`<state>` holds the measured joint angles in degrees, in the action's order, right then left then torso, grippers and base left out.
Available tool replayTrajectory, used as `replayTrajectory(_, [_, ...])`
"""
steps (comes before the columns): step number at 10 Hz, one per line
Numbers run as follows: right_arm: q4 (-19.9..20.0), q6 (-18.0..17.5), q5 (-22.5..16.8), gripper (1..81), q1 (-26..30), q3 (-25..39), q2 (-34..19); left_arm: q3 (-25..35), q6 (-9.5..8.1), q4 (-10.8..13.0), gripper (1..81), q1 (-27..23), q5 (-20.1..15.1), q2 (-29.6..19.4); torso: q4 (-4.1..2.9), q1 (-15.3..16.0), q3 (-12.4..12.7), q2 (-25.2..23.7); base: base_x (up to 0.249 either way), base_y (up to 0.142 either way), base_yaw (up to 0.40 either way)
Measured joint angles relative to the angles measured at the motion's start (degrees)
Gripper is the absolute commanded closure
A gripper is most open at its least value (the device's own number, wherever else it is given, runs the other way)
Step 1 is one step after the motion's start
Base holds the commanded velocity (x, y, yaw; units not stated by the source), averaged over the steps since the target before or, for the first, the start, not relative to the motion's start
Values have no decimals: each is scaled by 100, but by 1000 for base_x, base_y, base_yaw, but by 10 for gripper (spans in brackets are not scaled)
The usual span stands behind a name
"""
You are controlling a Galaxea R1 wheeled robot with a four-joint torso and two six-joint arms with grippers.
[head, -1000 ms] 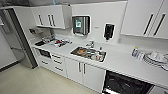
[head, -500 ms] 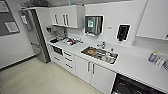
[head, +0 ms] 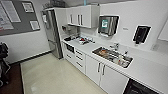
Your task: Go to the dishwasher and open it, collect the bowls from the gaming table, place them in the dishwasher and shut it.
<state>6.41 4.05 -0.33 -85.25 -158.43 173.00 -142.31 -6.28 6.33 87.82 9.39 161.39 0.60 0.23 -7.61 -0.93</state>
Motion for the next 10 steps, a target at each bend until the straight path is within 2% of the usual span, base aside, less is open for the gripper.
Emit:
replayTrajectory(3, [0, 0, -33, 10, -2, 247, -222, -68, 0, 9, 10, 0, 4, 32, 0, 0, 0, 0, 0, 0, 350])
replayTrajectory(7, [-2, 2, -35, 10, -41, 1371, -605, -74, 0, 12, 10, 7, 0, -11, 0, 0, 30, 0, 0, 0, 350])
replayTrajectory(8, [-2, 2, -35, 10, -50, 1443, -655, -74, 0, 12, 10, 21, -2, -9, 0, 2, 120, 0, 0, 0, 351])
replayTrajectory(10, [-5, 2, -29, 10, -111, 1399, -692, -74, 0, 12, 10, 21, 0, -6, 0, 0, 477, 0, 0, 0, 350])
